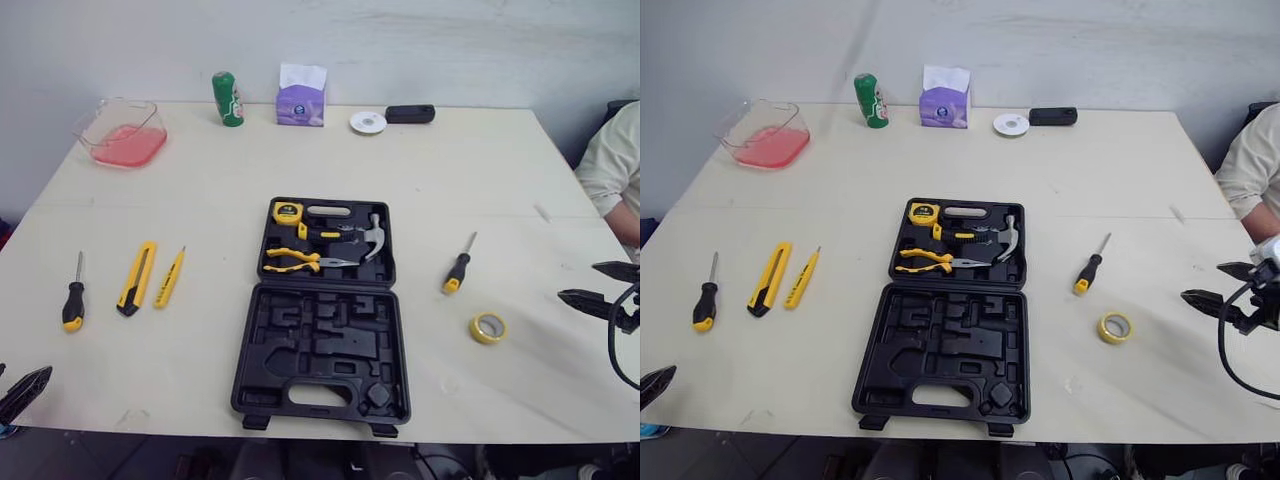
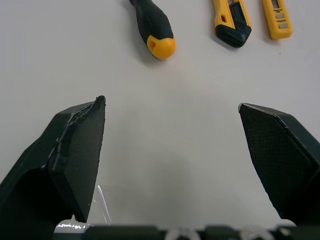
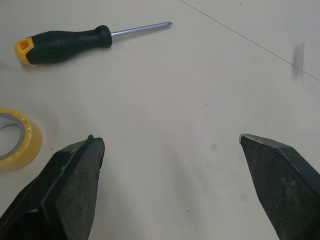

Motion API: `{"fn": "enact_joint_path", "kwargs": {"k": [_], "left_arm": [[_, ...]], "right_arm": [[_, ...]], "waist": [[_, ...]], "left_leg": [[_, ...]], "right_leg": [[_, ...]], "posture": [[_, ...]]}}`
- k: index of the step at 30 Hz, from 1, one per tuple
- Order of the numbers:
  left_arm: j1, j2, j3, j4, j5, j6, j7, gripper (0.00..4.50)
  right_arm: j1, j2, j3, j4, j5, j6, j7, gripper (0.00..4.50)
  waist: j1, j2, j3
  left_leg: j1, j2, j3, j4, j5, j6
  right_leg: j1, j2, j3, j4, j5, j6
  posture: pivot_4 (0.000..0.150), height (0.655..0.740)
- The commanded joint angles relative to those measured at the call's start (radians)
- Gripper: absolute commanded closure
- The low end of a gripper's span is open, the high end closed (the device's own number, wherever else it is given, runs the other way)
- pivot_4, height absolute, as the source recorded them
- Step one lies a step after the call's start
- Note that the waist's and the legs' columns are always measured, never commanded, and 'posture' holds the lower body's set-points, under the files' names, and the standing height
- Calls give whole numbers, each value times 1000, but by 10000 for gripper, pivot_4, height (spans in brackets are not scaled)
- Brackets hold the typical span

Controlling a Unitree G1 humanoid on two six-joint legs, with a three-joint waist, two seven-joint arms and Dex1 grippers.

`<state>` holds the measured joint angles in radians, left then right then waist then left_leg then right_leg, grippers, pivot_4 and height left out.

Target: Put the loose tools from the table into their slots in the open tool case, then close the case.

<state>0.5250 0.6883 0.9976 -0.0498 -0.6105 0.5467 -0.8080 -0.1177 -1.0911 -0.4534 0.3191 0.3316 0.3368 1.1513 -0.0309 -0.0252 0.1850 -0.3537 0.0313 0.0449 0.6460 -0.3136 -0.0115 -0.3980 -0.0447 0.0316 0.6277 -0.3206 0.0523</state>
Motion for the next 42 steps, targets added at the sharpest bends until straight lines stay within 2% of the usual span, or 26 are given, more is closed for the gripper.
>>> {"fn": "enact_joint_path", "kwargs": {"k": [1, 7, 10, 13, 15, 20, 24, 27, 32, 35, 37, 40, 42], "left_arm": [[1, -3, -8, -55, -7, 4, 24, 0], [-60, -7, -36, -139, -63, 68, 90, 0], [-107, 1, -43, -185, -79, 107, 144, 0], [-162, 4, -48, -201, -82, 145, 214, 0], [-179, 3, -44, -210, -86, 170, 241, 0], [-256, 32, -46, -143, -51, 273, 383, 0], [-340, 78, -74, -46, -33, 325, 427, 0], [-371, 123, -159, -8, 10, 313, 403, 0], [-453, 148, -218, 86, 52, 340, 441, 0], [-525, 174, -309, 174, 99, 343, 442, 0], [-561, 178, -322, 230, 118, 342, 454, 0], [-573, 189, -375, 290, 151, 308, 410, 8987], [-577, 190, -397, 303, 160, 301, 393, 17865]], "right_arm": [[-25, -5, 4, -15, -1, -19, -14, 234], [-61, 5, 20, -30, 11, -12, -41, 234], [-76, 20, 34, -97, 39, 25, -48, 234], [-87, 37, 49, -180, 69, 68, -54, 234], [-87, 46, 52, -228, 87, 97, -57, 234], [-128, 101, 142, -565, 258, 260, -57, 234], [-280, 156, 236, -740, 434, 384, -64, 234], [-392, 207, 317, -770, 488, 414, -48, 234], [-473, 275, 434, -734, 424, 354, -21, 234], [-593, 388, 508, -681, 407, 327, -33, 234], [-622, 418, 524, -664, 394, 320, -29, 234], [-628, 434, 532, -658, 393, 319, -23, 0], [-626, 441, 534, -655, 391, 317, -22, 0]], "waist": [[0, 0, 0], [0, 1, 0], [0, 1, 0], [0, 2, 0], [-3, 2, 1], [-7, 2, 1], [-3, 2, 1], [0, 0, -1], [2, -1, -1], [-3, -1, -1], [-4, -1, -1], [-1, -1, -1], [-1, 0, -1]], "left_leg": [[0, 0, 0, 0, 0, 0], [0, 0, 0, -1, 0, -1], [0, 0, 0, 0, 0, -1], [0, 0, 0, -1, 0, -1], [-1, 0, 0, -1, 0, -1], [-1, 1, 0, -1, -1, -1], [-4, 1, -1, -1, 0, -2], [-12, 0, -2, 2, 1, -3], [-19, -1, -6, 1, 1, -3], [-20, -1, -6, 1, 0, -3], [-21, -1, -6, 1, 1, -4], [-21, -1, -7, 0, 1, -4], [-20, -1, -6, 0, 2, -5]], "right_leg": [[0, 0, 0, 0, 0, 0], [-1, 0, 0, 0, 0, 0], [0, 0, 0, 0, 0, 0], [0, 0, -1, 0, 6, 11], [-1, 0, -1, 0, 7, 13], [-2, 1, -1, 1, 8, 14], [-7, 1, -1, 5, 8, 14], [-15, 0, -2, 6, 8, 15], [-18, -2, -6, 2, 8, 14], [-19, -3, -8, 1, 8, 15], [-21, -3, -8, 4, 8, 15], [-22, -4, -12, 8, 7, 12], [-23, -6, -17, 9, 7, 12]], "posture": [[1500, 7244], [1500, 7244], [1500, 7244], [1500, 7244], [1500, 7244], [1500, 7244], [1500, 7244], [1500, 7244], [1500, 7244], [1500, 7244], [1500, 7244], [1500, 7244], [1500, 7244]]}}
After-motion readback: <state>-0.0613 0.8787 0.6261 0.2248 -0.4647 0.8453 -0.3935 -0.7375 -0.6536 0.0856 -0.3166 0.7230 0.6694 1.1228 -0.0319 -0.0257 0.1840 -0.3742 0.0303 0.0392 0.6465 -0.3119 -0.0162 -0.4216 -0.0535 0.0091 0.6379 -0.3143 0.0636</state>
